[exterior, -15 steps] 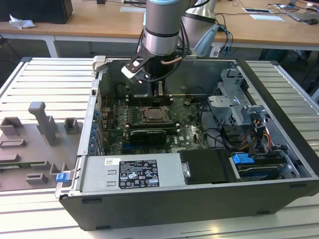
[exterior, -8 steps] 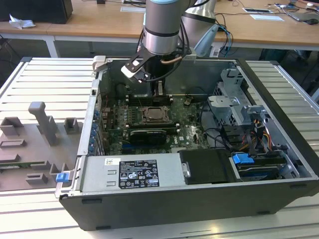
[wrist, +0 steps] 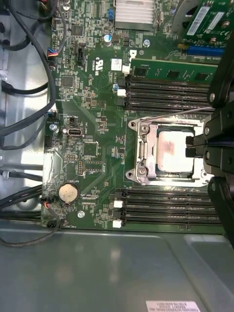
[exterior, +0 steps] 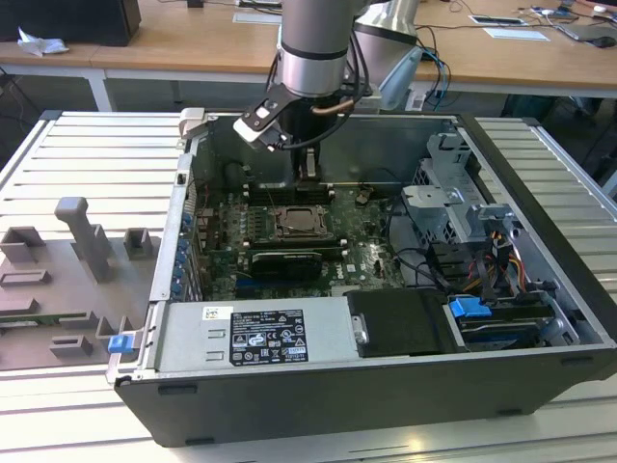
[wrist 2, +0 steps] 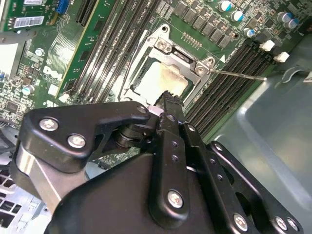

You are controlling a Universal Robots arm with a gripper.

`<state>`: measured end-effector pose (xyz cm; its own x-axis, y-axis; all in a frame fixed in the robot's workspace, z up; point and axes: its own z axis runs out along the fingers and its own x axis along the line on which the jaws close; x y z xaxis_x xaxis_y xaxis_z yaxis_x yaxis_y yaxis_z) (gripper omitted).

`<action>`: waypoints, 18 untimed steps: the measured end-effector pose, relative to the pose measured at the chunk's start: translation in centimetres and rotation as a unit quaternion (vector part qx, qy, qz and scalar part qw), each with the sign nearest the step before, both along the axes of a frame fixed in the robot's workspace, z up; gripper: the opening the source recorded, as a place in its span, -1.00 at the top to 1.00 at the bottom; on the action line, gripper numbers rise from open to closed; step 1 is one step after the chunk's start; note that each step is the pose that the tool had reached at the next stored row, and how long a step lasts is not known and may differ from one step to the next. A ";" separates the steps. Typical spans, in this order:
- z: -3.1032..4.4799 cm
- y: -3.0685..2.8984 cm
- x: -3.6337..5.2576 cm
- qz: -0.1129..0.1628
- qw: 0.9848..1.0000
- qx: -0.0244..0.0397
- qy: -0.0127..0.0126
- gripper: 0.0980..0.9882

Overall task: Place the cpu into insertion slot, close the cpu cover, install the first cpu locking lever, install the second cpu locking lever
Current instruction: 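Install the first cpu locking lever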

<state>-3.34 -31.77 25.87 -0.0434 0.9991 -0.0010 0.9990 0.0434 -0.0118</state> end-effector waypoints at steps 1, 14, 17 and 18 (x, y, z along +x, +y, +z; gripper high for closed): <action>0.17 0.00 0.00 0.000 1.000 0.000 0.000 0.98; 2.29 0.00 -0.10 0.005 1.000 0.000 -0.006 0.98; 2.29 0.00 -0.10 0.033 0.999 0.000 -0.006 0.98; 2.29 0.00 -0.10 0.046 0.999 0.000 -0.006 0.98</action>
<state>-3.44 -31.77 28.15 -0.1355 0.9908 -0.0017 0.9908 0.1355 0.0005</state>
